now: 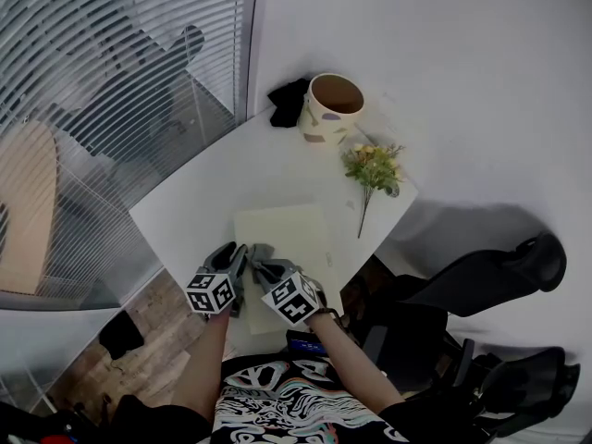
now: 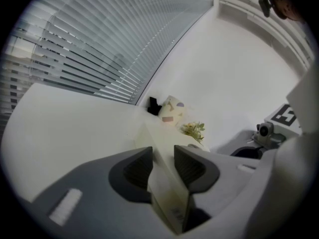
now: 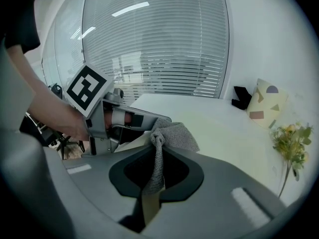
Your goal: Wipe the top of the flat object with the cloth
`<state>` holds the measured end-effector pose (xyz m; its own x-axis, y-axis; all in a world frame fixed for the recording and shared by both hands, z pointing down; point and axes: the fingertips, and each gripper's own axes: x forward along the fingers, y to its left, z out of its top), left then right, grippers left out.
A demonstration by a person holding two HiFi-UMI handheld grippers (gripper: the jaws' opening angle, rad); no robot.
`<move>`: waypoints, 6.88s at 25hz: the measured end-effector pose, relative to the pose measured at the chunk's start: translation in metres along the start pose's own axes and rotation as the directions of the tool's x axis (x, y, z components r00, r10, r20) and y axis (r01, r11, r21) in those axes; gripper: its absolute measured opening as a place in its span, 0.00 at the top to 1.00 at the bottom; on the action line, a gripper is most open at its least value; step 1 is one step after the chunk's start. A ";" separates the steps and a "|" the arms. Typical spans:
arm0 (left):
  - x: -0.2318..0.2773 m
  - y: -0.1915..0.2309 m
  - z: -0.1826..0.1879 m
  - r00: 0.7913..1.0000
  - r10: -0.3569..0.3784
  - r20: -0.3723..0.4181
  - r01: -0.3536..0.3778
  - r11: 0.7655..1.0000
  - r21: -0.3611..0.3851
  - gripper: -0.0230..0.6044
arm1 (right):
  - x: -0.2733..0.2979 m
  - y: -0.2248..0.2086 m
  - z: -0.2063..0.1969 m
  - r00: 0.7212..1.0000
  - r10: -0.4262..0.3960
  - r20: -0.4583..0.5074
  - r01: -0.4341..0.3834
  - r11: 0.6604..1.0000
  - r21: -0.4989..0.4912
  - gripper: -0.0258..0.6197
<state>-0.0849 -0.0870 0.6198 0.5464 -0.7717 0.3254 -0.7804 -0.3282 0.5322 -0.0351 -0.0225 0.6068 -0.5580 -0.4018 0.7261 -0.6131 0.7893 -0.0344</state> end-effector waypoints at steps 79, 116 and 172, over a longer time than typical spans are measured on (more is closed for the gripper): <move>-0.005 -0.003 0.006 0.998 0.023 0.052 -0.028 0.995 0.092 0.67 | -0.044 0.102 -0.047 0.888 0.430 -0.161 -0.432 0.902 0.021 0.93; -0.006 -0.002 0.007 0.995 0.027 0.091 -0.039 0.990 0.133 0.67 | -0.051 0.070 -0.051 0.888 0.428 -0.167 -0.427 0.903 0.040 0.93; -0.007 -0.004 0.007 0.991 0.038 0.125 -0.058 0.985 0.162 0.68 | -0.107 -0.036 -0.104 0.981 0.177 -0.080 -0.153 0.957 0.247 0.93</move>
<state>-0.0881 -0.0839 0.6098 0.4743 -0.8454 0.2456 -0.8498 -0.3668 0.3787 0.1046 0.0408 0.6021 -0.6114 -0.2175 0.7609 -0.6397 0.7018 -0.3134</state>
